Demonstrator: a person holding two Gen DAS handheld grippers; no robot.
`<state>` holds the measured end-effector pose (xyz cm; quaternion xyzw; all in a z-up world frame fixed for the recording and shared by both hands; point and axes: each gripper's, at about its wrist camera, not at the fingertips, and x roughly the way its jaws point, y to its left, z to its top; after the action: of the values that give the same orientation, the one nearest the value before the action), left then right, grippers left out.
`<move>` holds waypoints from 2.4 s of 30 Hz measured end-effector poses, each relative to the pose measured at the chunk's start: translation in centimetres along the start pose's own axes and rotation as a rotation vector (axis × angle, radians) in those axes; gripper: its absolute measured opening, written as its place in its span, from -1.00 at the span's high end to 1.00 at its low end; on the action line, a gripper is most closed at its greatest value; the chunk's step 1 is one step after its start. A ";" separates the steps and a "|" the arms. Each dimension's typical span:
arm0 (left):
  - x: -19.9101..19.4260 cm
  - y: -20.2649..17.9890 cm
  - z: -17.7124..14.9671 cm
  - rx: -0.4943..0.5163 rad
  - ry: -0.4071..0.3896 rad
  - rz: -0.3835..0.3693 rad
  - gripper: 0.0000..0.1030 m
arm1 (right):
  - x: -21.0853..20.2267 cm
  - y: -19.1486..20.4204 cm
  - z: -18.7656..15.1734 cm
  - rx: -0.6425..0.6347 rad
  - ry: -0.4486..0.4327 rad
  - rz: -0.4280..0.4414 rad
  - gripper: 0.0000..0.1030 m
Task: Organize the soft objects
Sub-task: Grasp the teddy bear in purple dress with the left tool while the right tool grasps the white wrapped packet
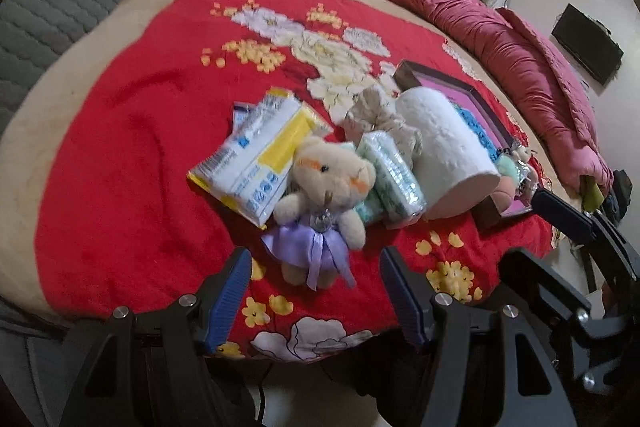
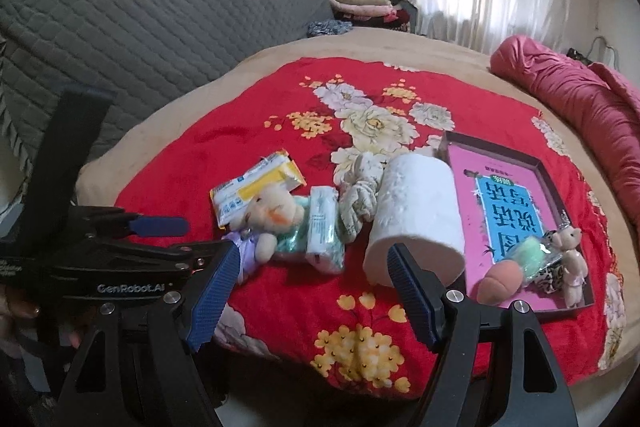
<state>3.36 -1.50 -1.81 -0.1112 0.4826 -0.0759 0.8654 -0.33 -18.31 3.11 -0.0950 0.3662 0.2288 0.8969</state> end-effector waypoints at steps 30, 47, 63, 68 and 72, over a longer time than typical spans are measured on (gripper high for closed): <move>7.7 1.4 1.0 -0.107 0.118 -0.089 0.22 | 6.1 -1.9 1.2 0.019 0.101 0.028 -0.50; 7.4 3.6 0.9 -0.152 0.111 -0.207 0.34 | 13.3 -0.2 2.2 -0.088 0.272 -0.086 0.23; 5.1 2.8 1.1 -0.102 0.036 -0.260 0.34 | 8.0 -1.2 2.4 -0.044 0.078 0.009 0.57; 3.6 1.8 1.1 -0.076 -0.006 -0.258 0.34 | 6.0 -1.9 2.6 -0.006 0.029 0.022 0.57; 2.8 1.1 0.9 -0.065 -0.028 -0.245 0.34 | 4.8 -2.4 2.5 0.015 0.000 0.027 0.57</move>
<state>5.63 -0.97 -3.87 -0.1982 0.4555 -0.1641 0.8522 5.36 -17.96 1.51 -0.0836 0.3693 0.2382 0.8944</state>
